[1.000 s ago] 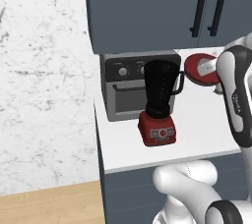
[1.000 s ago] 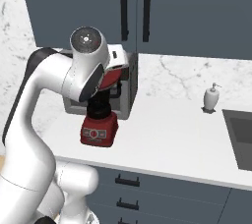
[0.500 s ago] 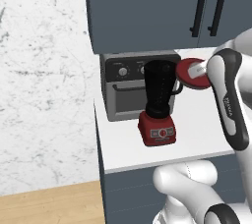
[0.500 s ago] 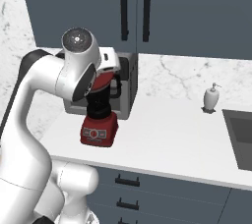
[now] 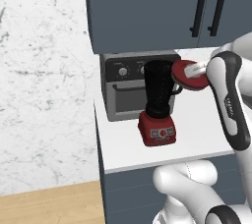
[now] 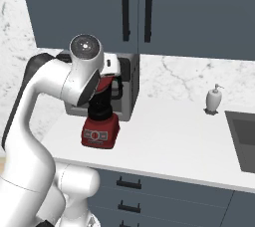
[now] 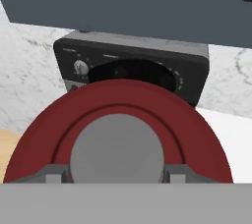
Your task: Close the lid blender by securely placing the lid on top.
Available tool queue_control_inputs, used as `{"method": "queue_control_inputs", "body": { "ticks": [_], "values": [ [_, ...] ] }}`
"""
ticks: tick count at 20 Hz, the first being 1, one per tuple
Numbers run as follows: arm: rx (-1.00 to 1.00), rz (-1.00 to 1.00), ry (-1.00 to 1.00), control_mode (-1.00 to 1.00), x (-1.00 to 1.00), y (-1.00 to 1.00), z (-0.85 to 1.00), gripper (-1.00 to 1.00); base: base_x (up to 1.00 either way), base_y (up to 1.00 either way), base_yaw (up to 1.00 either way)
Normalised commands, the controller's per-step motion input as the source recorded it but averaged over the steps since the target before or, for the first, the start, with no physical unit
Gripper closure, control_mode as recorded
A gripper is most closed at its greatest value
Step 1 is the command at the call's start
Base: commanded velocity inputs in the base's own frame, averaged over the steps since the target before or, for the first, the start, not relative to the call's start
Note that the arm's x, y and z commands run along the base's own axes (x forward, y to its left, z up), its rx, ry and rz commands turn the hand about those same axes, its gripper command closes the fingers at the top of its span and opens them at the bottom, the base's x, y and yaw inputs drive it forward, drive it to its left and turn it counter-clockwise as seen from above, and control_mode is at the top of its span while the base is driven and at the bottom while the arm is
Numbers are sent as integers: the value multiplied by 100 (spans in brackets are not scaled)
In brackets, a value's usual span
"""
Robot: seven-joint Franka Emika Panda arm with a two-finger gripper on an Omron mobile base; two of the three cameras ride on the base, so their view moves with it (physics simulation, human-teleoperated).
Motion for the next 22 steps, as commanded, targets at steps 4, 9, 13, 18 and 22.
{"method": "queue_control_inputs", "body": {
  "ticks": [4, 9, 13, 18, 22],
  "values": [
    [4, -3, 8, -100, 11, 2, 29, 100, 0, 0, 0],
    [0, -3, 12, -100, 7, 0, 32, 100, 0, 0, 0],
    [0, -2, 7, -100, 12, 1, 13, 100, 0, 0, 0],
    [0, 0, 1, -100, 12, 5, 1, 100, 0, 0, 0],
    [0, 0, 0, -100, 12, 8, 0, 100, 0, 0, 0]
  ]
}}
